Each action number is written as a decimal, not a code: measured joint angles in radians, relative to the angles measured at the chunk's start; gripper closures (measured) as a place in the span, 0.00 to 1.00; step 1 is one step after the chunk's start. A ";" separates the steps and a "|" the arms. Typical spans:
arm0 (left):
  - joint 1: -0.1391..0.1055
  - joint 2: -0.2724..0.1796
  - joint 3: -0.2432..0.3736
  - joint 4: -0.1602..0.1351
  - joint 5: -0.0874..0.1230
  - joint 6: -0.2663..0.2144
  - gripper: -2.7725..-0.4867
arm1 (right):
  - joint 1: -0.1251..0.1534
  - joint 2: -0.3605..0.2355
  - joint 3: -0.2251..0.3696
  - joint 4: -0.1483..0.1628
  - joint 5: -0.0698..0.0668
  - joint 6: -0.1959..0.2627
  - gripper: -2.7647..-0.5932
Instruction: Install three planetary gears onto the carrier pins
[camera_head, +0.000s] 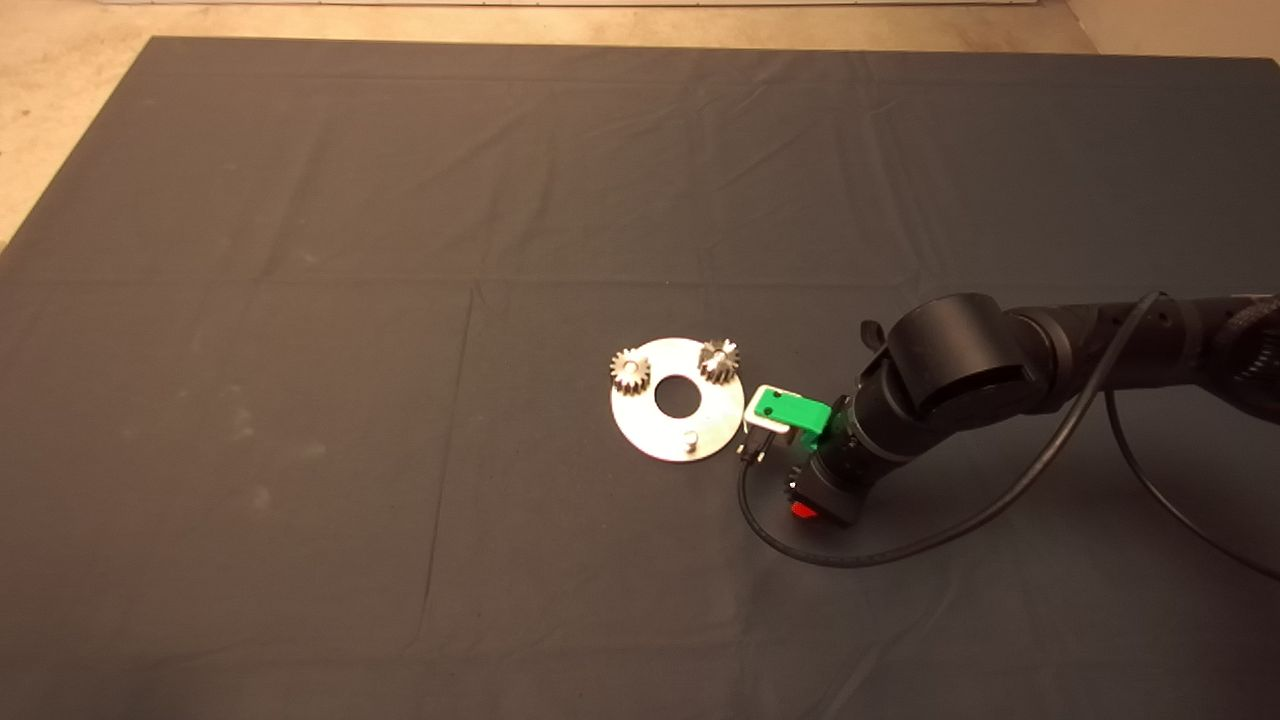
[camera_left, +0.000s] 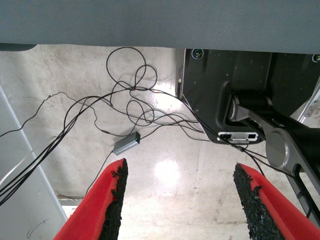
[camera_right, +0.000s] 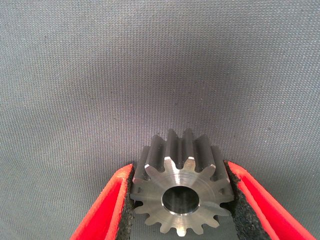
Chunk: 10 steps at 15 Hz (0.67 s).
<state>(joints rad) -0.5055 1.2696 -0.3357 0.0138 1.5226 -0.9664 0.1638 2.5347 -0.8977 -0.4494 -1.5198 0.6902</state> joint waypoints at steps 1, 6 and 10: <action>0.000 -0.002 0.000 0.000 0.000 0.001 0.57 | 0.000 0.000 0.000 0.000 0.000 -0.001 0.73; 0.000 -0.006 0.000 0.000 0.000 0.005 0.57 | 0.001 0.001 -0.005 0.000 0.000 -0.001 0.74; 0.000 -0.010 0.000 0.000 0.000 0.006 0.57 | 0.006 0.013 -0.016 0.004 -0.004 0.000 0.75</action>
<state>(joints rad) -0.5055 1.2598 -0.3357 0.0138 1.5230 -0.9602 0.1694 2.5478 -0.9134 -0.4457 -1.5240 0.6898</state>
